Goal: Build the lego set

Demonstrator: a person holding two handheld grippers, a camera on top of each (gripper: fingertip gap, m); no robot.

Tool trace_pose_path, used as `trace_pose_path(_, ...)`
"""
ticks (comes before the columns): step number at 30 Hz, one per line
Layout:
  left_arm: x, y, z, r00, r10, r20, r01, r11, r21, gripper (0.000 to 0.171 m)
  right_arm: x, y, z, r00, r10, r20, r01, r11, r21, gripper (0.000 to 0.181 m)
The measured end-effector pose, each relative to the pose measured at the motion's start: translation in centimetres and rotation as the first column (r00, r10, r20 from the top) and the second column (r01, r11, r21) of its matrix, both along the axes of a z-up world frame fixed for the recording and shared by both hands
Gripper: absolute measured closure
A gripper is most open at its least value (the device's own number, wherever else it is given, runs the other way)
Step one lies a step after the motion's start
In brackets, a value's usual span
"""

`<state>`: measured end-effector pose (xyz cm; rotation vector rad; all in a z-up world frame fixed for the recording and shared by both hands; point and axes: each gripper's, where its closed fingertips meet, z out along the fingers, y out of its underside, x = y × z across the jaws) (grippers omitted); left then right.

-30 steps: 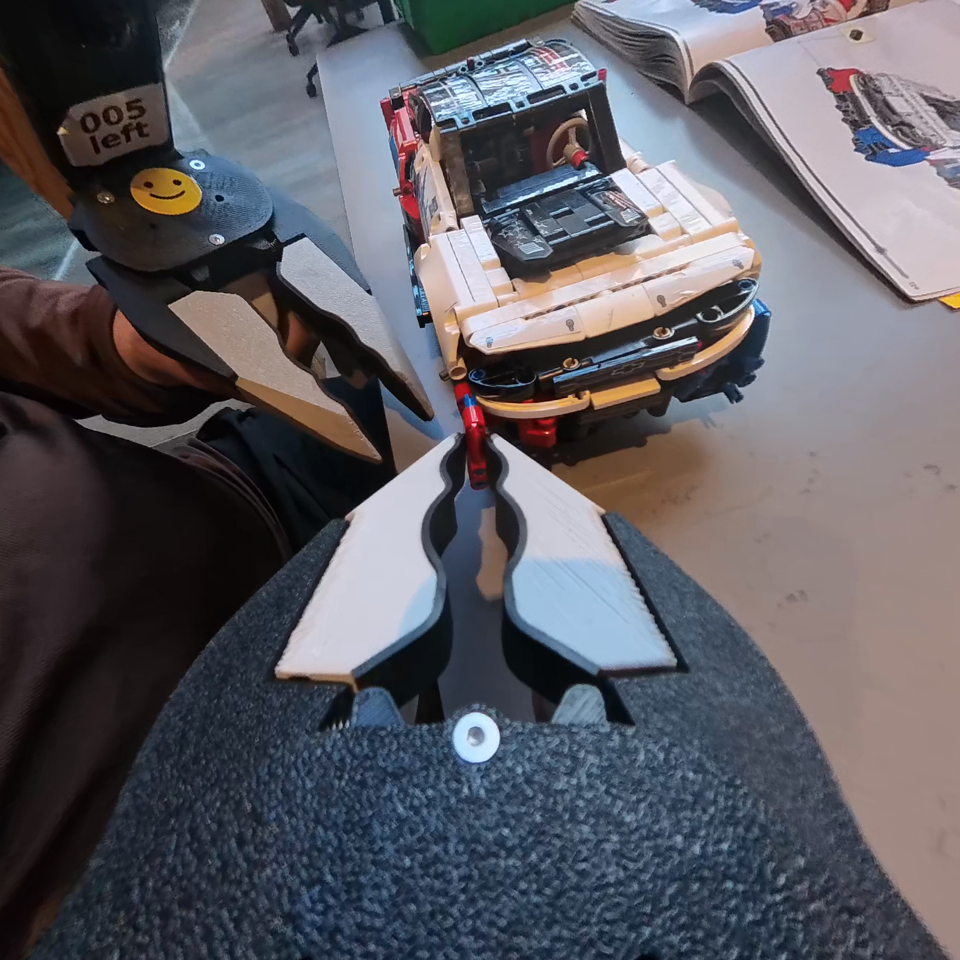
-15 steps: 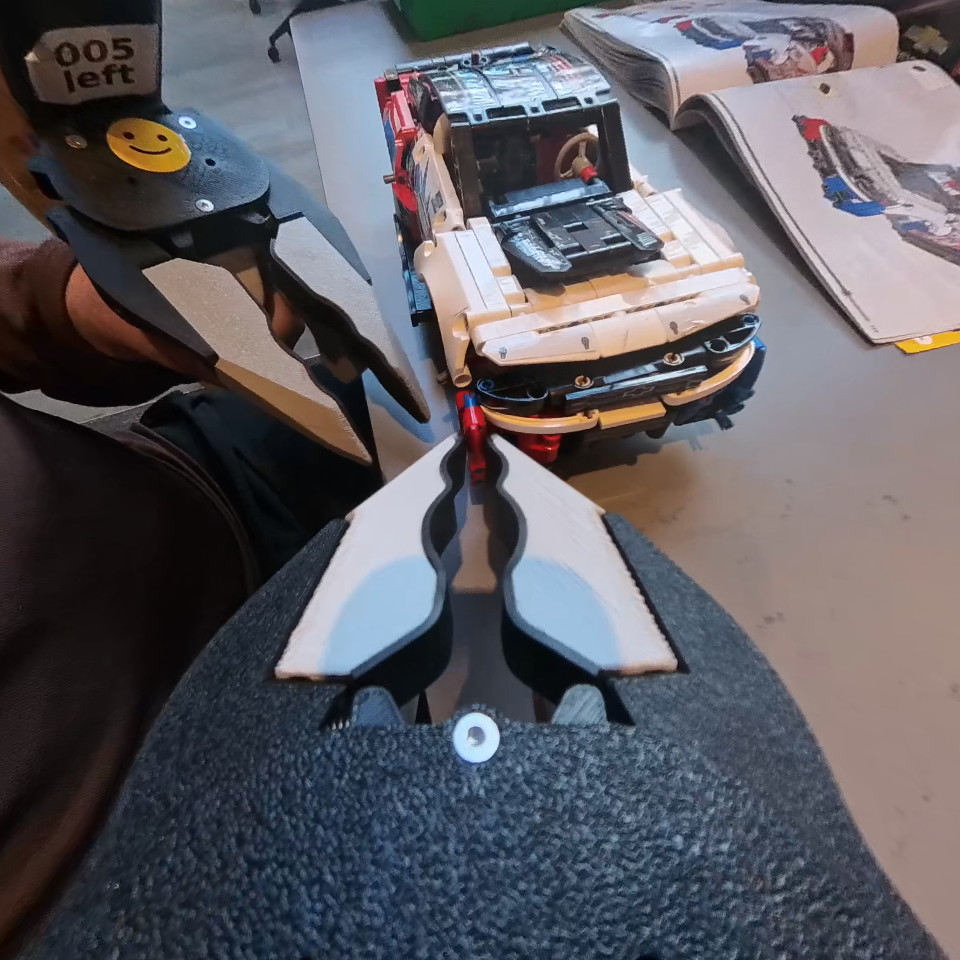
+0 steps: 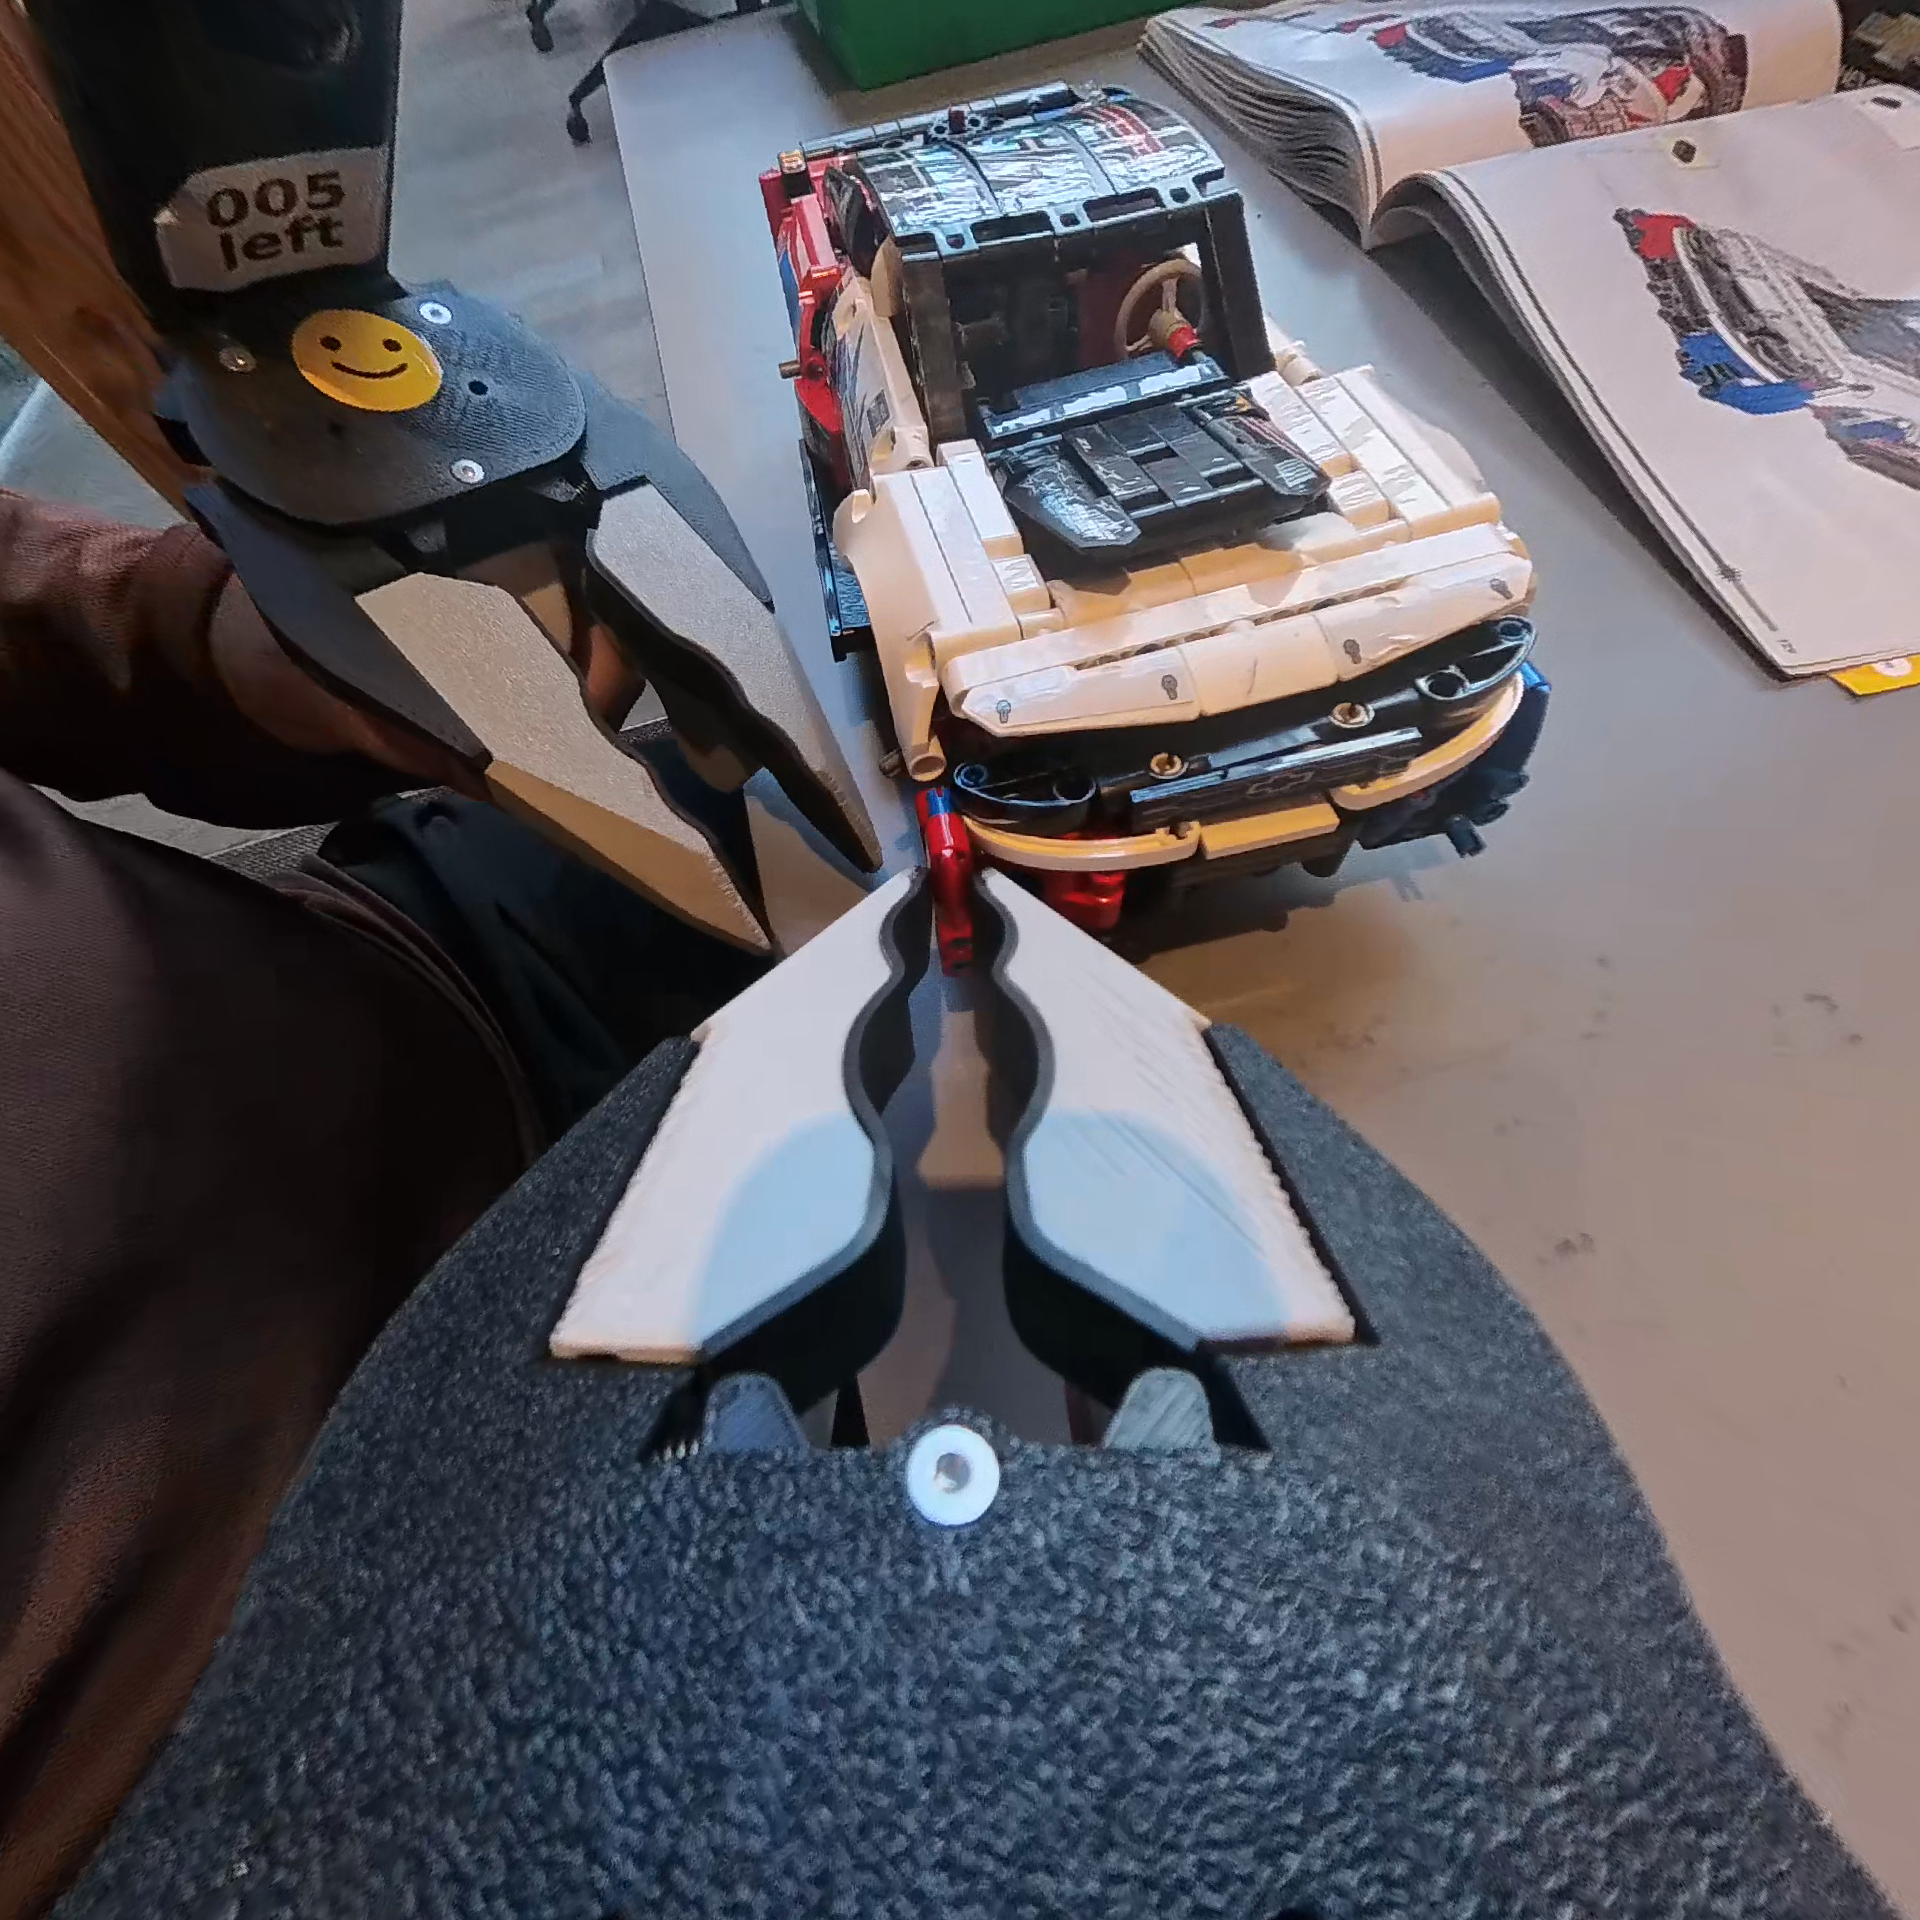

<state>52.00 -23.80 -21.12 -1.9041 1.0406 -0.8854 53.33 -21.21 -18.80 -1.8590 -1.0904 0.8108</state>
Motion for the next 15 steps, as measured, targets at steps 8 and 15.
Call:
trace_pose_path(8,-1.7,-0.3,0.1,0.997,-0.058,-0.048,0.062,0.995,0.084,0.144,0.0,-0.1,0.0,1.0,0.003,0.001,-0.003,1.0,0.002,0.176)
trace_pose_path(15,-4.3,-0.5,0.5,0.986,-0.137,-0.097,0.155,0.964,0.215,0.144,0.0,-0.1,-0.1,1.0,0.0,0.012,0.0,1.0,0.015,0.176)
